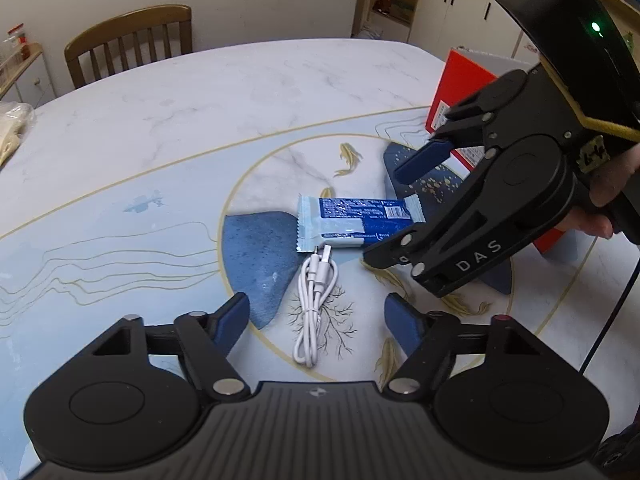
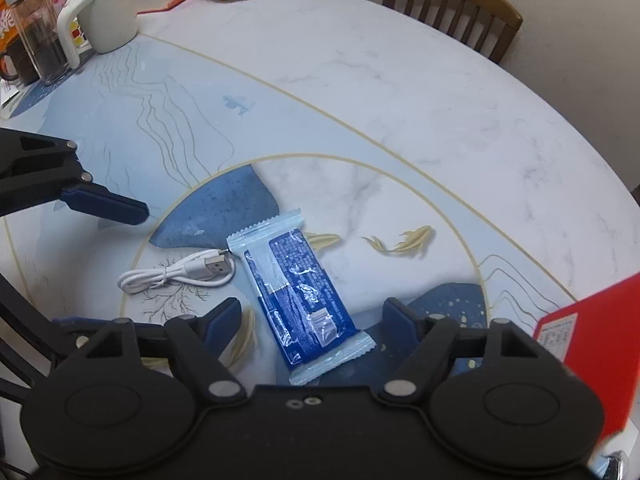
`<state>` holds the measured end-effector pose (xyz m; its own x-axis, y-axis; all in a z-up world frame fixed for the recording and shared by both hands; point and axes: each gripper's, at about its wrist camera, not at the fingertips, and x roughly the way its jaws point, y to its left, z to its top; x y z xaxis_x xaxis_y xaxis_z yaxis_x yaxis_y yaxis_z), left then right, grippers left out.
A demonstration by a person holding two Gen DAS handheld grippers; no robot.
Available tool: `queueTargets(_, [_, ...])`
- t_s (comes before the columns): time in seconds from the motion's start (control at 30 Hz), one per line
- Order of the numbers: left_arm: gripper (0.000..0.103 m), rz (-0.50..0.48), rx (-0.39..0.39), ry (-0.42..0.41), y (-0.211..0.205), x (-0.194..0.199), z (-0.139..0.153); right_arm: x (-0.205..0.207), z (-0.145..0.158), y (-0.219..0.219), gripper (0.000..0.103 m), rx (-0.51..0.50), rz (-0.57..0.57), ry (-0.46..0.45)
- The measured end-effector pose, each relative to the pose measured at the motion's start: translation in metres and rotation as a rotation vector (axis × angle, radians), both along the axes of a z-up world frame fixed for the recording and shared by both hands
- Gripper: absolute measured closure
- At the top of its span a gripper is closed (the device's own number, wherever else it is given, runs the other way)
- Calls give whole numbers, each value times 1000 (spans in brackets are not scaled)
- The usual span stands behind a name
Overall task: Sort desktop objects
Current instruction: 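Grasp the white cable with left tool while right tool grasps blue snack bar, then lift the white cable and blue snack bar and carry them over the shoebox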
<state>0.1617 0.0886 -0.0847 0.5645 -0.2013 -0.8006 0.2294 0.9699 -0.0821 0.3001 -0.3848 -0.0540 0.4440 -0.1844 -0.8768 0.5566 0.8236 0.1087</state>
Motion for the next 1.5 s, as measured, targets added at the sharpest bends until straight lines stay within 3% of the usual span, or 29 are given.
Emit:
queueTargets(0.1, [41,-9,-1,1,-2,2,-4,3,-6,-2,27,-2,7,15])
queueTargets(0.37, [49,-14,17,-1,-5,6,-13,3,-7,-8,31,28,12,-23])
queueTargets(0.43, [50,-14,14,-4,-5,6,-13,2,-6,-9,38,41,16,-37])
queueTargets(0.63, [67,-5,13,-13,-2,9,-13,2,-2,-6,58,33,32,-46])
queueTargets(0.73, [73,-1,7,-12,-1,9,-12,2,-1,-4,65,28,29,-45])
queueTargets(0.87, [88,-15,4,-9,-1,9,-12,2,-2,-3,66,27,14,-38])
queueTargets(1.5, [91,-12,-9,-15,-2,2,-4,-13,11,11,67,36,-46,-26])
